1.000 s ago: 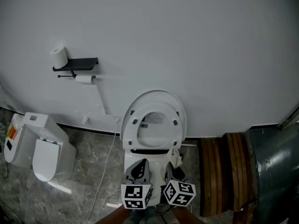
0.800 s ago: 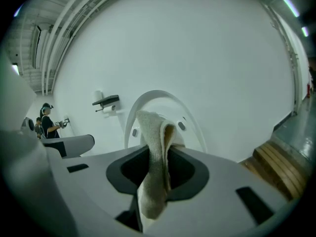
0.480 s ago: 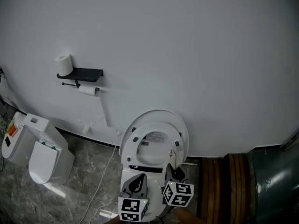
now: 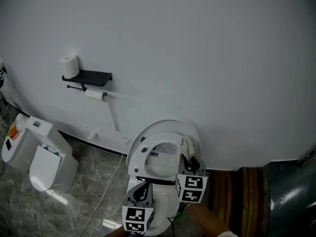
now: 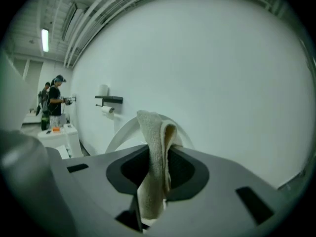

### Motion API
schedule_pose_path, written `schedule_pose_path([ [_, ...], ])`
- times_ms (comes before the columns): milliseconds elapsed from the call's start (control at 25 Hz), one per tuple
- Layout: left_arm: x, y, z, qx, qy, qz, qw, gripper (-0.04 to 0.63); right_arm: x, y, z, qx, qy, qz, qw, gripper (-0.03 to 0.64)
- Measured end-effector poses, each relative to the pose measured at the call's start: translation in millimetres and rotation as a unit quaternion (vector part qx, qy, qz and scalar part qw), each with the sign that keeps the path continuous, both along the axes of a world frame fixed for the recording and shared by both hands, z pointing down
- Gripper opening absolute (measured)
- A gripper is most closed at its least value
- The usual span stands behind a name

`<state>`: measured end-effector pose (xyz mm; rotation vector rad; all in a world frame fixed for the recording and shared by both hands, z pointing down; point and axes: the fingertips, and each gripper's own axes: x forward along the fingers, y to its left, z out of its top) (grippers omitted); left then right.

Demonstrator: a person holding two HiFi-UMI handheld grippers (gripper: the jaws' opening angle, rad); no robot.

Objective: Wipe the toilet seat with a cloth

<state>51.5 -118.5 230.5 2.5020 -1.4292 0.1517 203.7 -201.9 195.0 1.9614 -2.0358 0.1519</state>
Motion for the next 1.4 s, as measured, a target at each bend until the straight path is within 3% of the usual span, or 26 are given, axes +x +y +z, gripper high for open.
schedule_pose_path([
  [120, -3.1, -7.8, -5.7, 0.004, 0.001, -0.006, 1.0, -0.006, -2.2, -14.1, -5.8, 0.0, 0.103, -0.035, 0.994, 0.092],
  [360, -2.4, -16.7, 4.0, -0.004, 0.001, -0.02, 0.9998, -0.006, 6.4, -29.9, 8.8, -0.013, 0.182, -0.057, 0.982, 0.092],
  [520, 6.3, -19.4, 20.8, -0.014, 0.0, -0.022, 0.9997, -0.006, 8.0, -44.7, 22.3, 0.005, 0.317, -0.085, 0.945, 0.092],
  [640, 12.5, -19.4, 34.6, -0.03, 0.001, -0.022, 0.9993, -0.006, 9.9, -53.3, 34.1, 0.01, 0.367, -0.095, 0.925, 0.092],
  [800, 18.3, -19.6, 52.0, -0.039, 0.0, -0.024, 0.9989, -0.006, 12.3, -59.8, 52.0, -0.004, 0.371, -0.099, 0.924, 0.092],
  [1080, 19.8, -18.7, 73.0, -0.056, -0.002, -0.033, 0.9979, -0.006, 23.0, -63.3, 62.0, -0.017, 0.33, -0.083, 0.94, 0.092],
  [1400, 21.3, -16.1, 75.2, -0.063, 0.001, -0.037, 0.9973, -0.006, 39.8, -47.8, 82.5, -0.037, 0.309, -0.064, 0.948, 0.091],
])
